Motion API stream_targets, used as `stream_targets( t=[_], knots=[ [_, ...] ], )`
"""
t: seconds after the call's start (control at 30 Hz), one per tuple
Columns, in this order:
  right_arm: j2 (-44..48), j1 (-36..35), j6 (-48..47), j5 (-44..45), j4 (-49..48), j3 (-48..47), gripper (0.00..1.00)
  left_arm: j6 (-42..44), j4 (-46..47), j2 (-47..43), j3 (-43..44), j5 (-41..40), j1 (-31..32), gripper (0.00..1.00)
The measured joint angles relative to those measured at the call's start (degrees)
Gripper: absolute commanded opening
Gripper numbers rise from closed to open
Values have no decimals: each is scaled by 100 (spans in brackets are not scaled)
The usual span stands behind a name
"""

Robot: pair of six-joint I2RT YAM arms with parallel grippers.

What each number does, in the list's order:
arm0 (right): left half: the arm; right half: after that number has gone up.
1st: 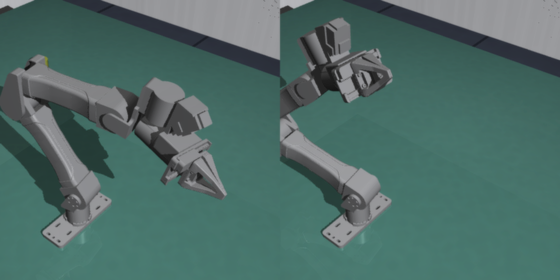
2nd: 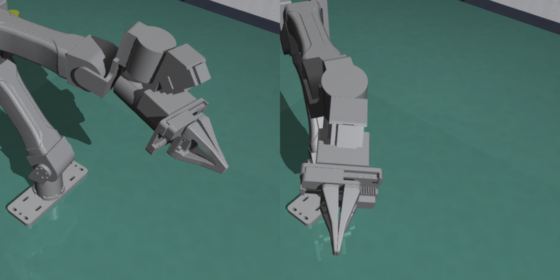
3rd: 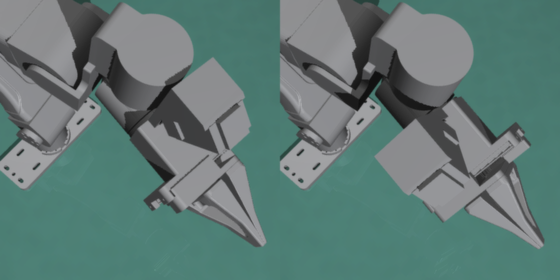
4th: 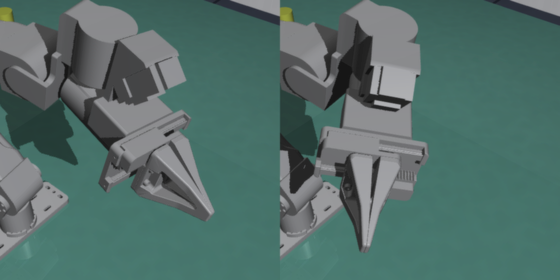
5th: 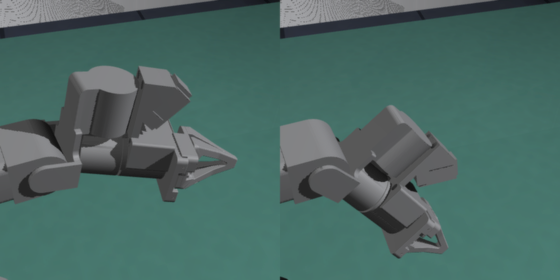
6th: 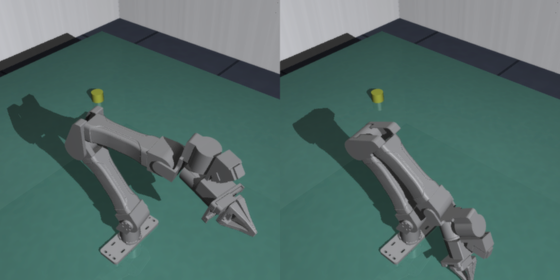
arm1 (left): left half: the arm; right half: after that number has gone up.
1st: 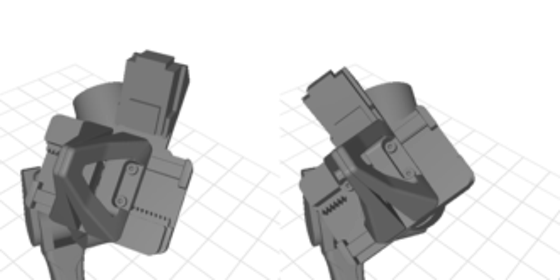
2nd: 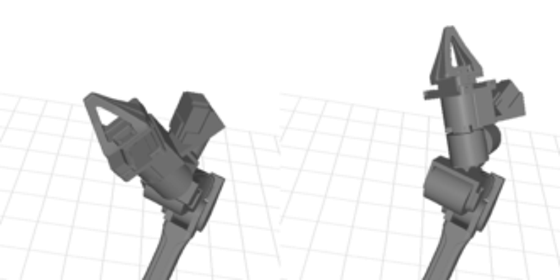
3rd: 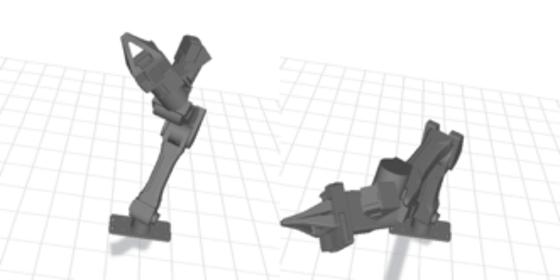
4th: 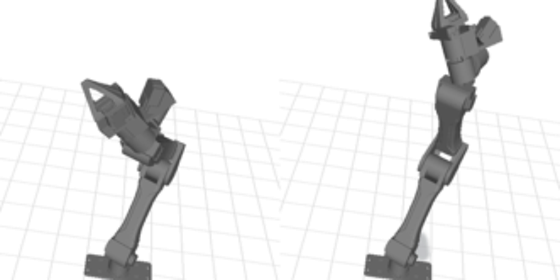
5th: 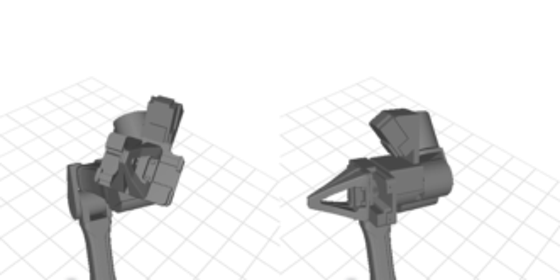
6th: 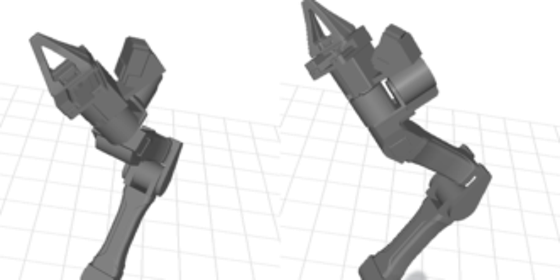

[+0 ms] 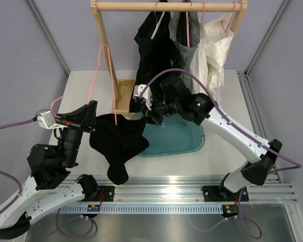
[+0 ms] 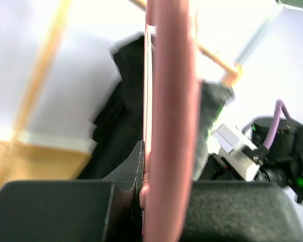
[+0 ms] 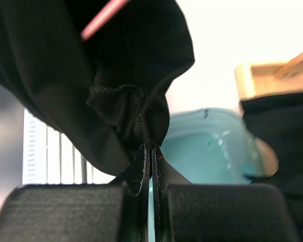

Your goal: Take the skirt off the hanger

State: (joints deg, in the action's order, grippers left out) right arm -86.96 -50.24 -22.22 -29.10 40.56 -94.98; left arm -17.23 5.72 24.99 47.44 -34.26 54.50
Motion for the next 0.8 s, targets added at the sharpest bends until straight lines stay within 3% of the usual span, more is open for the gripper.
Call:
stream_targets(
  t=[0.27,0.43,0.6,0.8],
  knots=[
    [-986,-564,87,155,20,-1272,0,1049,466,289,256,-481,0,0],
    [-1569,-1119,164,284,11,-1309,0,1403,874,605,-122,-575,-2,0],
    [-1685,-1038,120,461,-15,-1069,0,1923,1246,918,-197,-785,-74,0],
    [-1526,-1043,-382,496,0,-584,0,1943,1663,1252,-455,-546,-761,0]
  ],
)
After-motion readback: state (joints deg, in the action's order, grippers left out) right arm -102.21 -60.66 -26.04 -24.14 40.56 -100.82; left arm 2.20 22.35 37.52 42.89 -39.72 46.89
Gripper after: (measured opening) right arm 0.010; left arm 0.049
